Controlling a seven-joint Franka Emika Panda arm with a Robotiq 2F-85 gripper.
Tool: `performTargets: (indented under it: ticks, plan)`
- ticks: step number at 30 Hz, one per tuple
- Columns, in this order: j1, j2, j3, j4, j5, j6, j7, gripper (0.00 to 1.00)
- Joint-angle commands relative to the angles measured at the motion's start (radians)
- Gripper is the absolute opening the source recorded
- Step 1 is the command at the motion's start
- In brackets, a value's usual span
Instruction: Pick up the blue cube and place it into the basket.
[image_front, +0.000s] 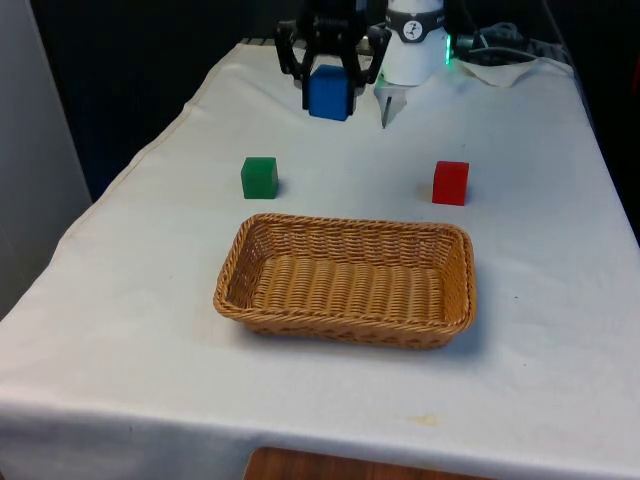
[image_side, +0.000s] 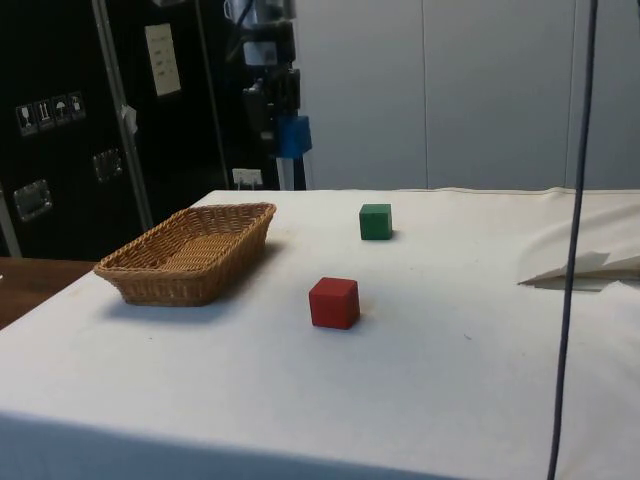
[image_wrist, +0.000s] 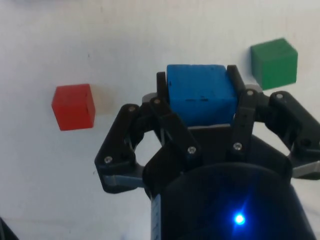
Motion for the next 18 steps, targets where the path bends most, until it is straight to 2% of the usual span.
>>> performTargets:
  ticks: [1,8,9,10,17,18]
  plan:
    - [-0.002,0.018,0.004,0.026,0.012,-0.018,-0.011,0.03]
    - [-0.002,0.092,0.009,0.130,0.011,-0.052,-0.018,0.03]
    - [0.000,0.086,0.005,0.120,0.000,-0.037,-0.009,0.03]
    - [-0.003,0.101,0.009,0.143,0.011,-0.056,-0.019,0.03]
    - [-0.003,0.186,0.013,0.266,0.010,-0.096,-0.027,0.03]
    - [0.000,0.184,0.009,0.262,0.000,-0.084,-0.019,0.03]
